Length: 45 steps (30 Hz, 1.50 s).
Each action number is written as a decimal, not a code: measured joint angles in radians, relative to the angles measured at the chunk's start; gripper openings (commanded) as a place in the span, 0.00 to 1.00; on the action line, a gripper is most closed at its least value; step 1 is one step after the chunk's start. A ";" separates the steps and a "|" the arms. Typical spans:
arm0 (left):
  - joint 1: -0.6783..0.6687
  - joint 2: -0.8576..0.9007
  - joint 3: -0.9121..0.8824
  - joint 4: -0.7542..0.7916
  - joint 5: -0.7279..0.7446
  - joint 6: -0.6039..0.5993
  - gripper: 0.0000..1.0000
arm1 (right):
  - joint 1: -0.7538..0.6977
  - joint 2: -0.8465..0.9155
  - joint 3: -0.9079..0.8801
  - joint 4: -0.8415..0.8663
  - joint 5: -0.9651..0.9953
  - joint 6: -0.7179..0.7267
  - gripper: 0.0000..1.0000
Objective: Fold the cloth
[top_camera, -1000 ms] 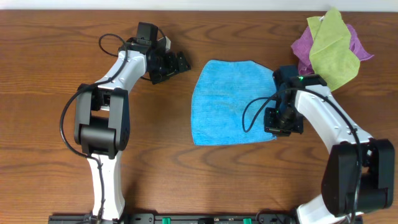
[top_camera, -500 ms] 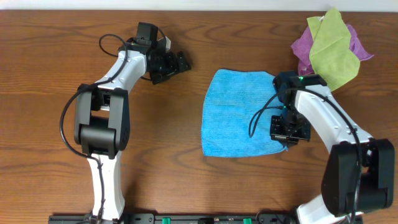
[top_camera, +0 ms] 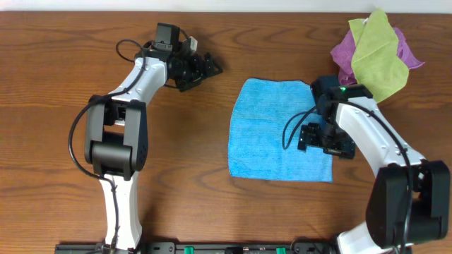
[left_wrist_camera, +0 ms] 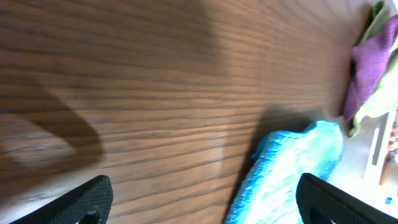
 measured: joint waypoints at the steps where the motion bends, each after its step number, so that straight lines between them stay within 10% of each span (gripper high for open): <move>1: -0.007 0.000 0.000 0.011 0.003 -0.014 0.95 | 0.000 -0.004 0.000 0.012 -0.004 0.000 0.88; 36: -0.243 0.038 0.001 0.138 -0.157 -0.039 0.99 | 0.000 -0.008 0.216 0.089 -0.210 -0.088 0.81; 45: -0.270 0.049 0.001 0.141 -0.164 -0.045 0.61 | 0.000 -0.008 0.219 0.098 -0.210 -0.090 0.80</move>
